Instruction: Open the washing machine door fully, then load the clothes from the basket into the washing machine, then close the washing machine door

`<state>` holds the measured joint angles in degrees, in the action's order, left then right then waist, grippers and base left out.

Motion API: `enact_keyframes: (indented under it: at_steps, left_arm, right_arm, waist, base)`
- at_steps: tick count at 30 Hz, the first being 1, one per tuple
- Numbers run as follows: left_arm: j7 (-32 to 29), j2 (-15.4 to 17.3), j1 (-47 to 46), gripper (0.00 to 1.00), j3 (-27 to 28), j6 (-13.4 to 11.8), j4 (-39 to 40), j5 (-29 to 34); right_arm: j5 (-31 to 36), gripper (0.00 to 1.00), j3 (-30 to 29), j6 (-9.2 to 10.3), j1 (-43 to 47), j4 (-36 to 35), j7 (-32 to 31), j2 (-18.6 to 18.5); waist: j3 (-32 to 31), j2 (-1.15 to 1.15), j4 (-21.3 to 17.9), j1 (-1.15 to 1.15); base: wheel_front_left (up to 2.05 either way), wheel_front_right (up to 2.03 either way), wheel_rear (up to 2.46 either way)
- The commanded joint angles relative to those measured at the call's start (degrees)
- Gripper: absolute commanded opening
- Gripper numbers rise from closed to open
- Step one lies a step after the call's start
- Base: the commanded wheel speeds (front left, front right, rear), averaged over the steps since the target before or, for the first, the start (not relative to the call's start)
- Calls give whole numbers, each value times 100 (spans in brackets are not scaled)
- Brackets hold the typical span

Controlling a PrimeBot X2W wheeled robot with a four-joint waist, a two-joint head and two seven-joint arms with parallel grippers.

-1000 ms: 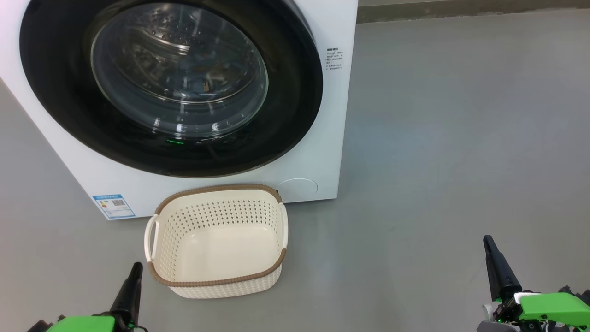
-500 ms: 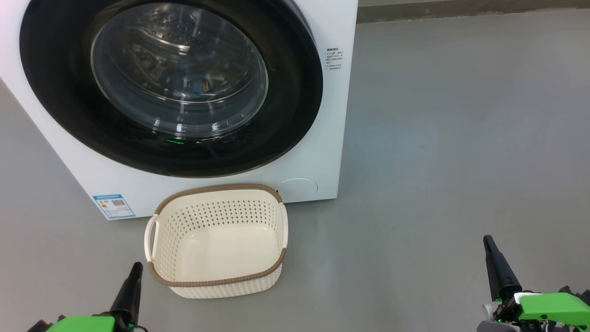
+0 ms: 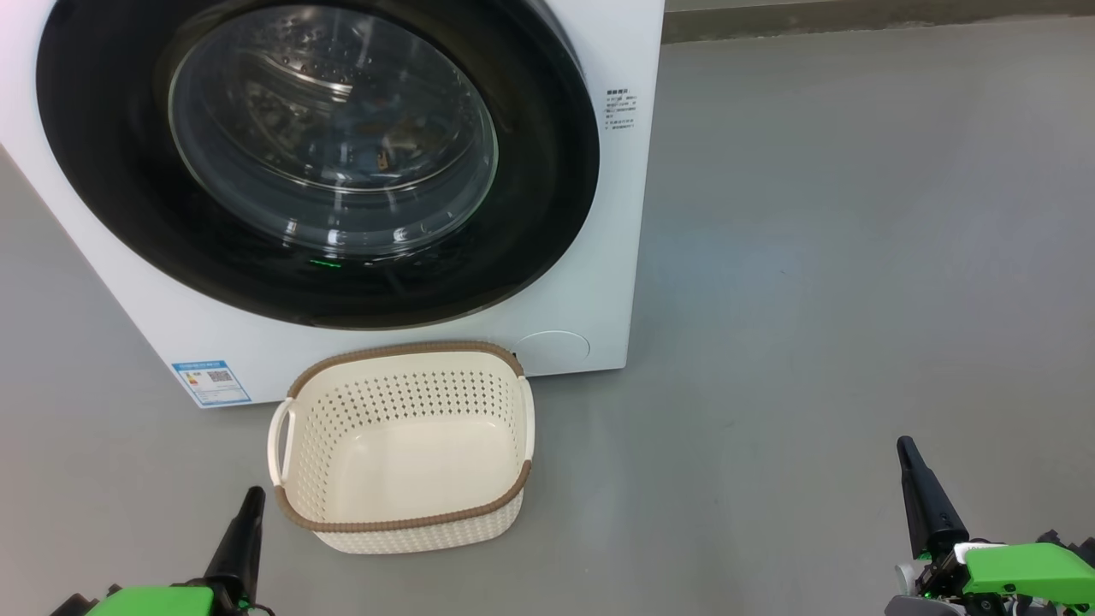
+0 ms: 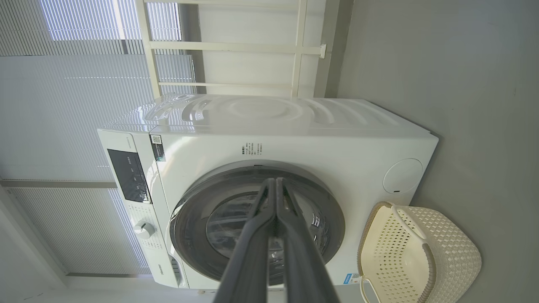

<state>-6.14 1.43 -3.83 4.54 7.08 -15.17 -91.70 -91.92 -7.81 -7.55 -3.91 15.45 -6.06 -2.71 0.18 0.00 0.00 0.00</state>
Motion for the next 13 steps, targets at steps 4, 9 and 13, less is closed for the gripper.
enact_keyframes:
  at_steps: [4, 9, 13]
  left_arm:
    - [-34, 144, -236, 0, 196, 41, 112, -48]
    - [-34, 144, -236, 0, 196, 41, 112, -48]
    - [-34, 144, -236, 0, 196, 41, 112, -48]
  right_arm:
    - [-22, 0, 126, 6, -228, -143, -45, -19]
    - [-22, 0, 125, 6, -228, -143, -45, -19]
    - [-22, 0, 125, 6, -228, -143, -46, -19]
  waist:
    - [0, 0, 0, 0]
    - [0, 0, 0, 0]
    - [0, 0, 0, 0]
  base:
    - [0, 0, 0]
    - [0, 0, 0]
    - [0, 0, 0]
